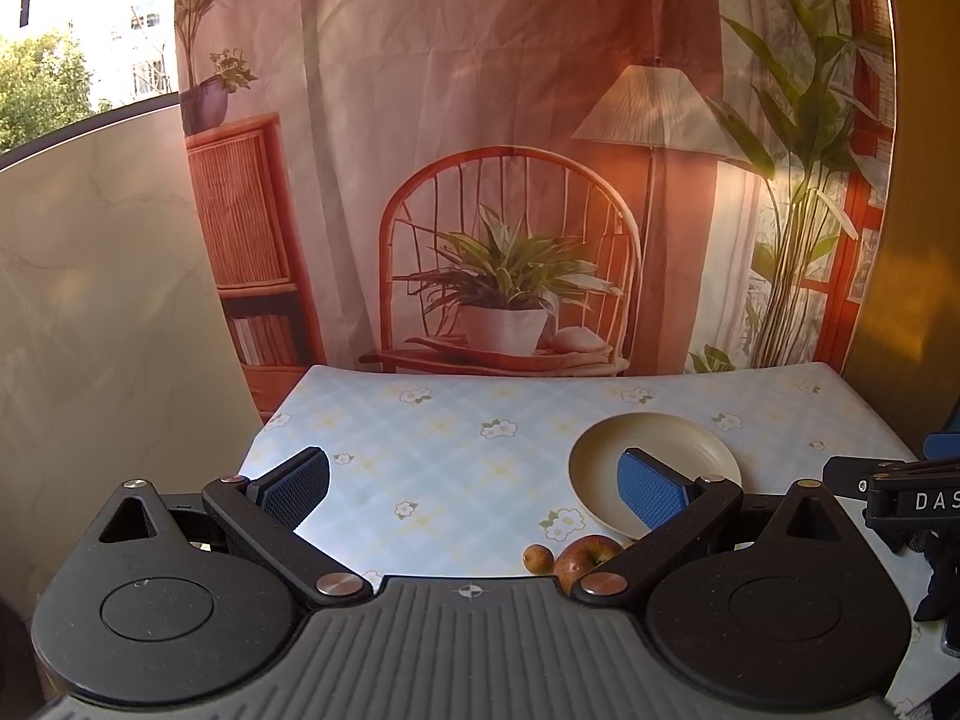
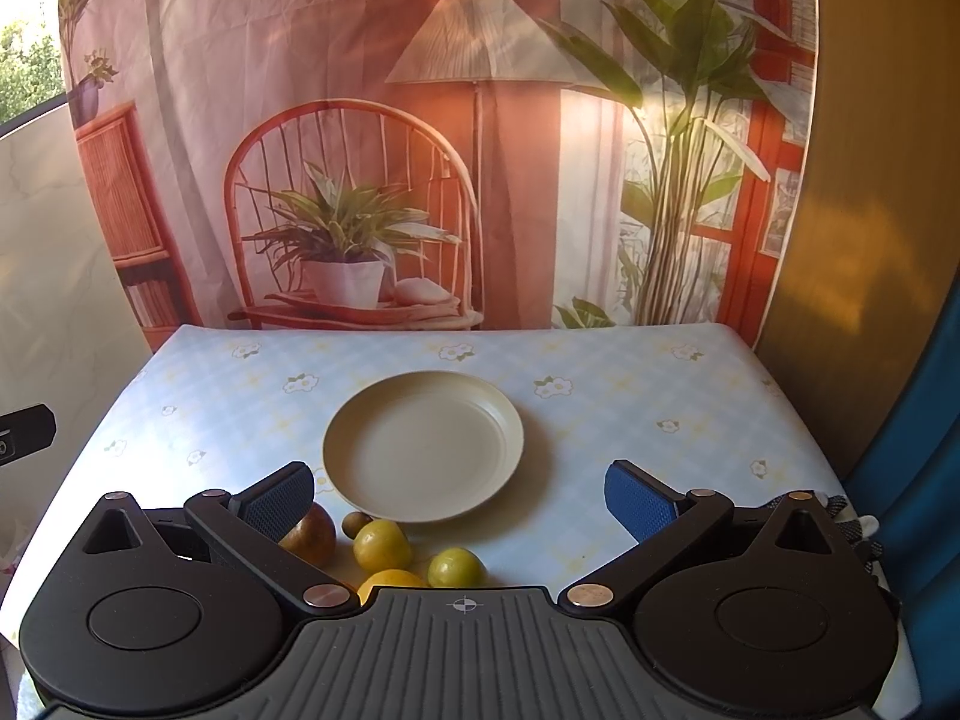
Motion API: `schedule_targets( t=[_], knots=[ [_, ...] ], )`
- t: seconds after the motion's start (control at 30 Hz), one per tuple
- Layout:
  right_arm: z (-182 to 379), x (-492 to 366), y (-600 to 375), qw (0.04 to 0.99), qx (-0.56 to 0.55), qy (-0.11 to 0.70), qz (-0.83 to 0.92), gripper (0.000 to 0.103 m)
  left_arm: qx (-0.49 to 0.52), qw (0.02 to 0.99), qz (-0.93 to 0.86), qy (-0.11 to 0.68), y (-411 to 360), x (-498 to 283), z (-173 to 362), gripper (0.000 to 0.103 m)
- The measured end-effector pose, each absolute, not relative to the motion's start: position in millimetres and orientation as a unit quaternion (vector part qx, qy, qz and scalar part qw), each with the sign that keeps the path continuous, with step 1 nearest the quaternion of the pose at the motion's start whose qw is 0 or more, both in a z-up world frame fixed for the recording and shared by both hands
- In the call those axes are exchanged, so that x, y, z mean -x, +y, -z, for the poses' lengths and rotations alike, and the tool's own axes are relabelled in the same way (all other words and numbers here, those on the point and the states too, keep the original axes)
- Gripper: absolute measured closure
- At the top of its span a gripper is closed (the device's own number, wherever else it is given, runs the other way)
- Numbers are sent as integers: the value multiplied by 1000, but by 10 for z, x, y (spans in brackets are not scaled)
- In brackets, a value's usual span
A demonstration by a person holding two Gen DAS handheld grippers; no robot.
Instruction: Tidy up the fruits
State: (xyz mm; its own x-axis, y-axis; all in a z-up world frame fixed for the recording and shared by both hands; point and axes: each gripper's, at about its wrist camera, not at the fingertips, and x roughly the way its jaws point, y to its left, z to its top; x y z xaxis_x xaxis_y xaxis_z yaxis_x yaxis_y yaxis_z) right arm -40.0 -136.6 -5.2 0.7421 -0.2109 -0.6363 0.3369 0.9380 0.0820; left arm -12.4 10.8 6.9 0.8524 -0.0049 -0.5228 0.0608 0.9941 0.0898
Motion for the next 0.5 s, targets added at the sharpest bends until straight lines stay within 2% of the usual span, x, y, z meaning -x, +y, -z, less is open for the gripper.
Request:
schedule_targets(
  t=[0.5],
  knots=[
    [-9, 388, -1400, 929, -96, 324, 152, 0, -51, 963, 15, 266, 106, 160, -78, 0]
  ],
)
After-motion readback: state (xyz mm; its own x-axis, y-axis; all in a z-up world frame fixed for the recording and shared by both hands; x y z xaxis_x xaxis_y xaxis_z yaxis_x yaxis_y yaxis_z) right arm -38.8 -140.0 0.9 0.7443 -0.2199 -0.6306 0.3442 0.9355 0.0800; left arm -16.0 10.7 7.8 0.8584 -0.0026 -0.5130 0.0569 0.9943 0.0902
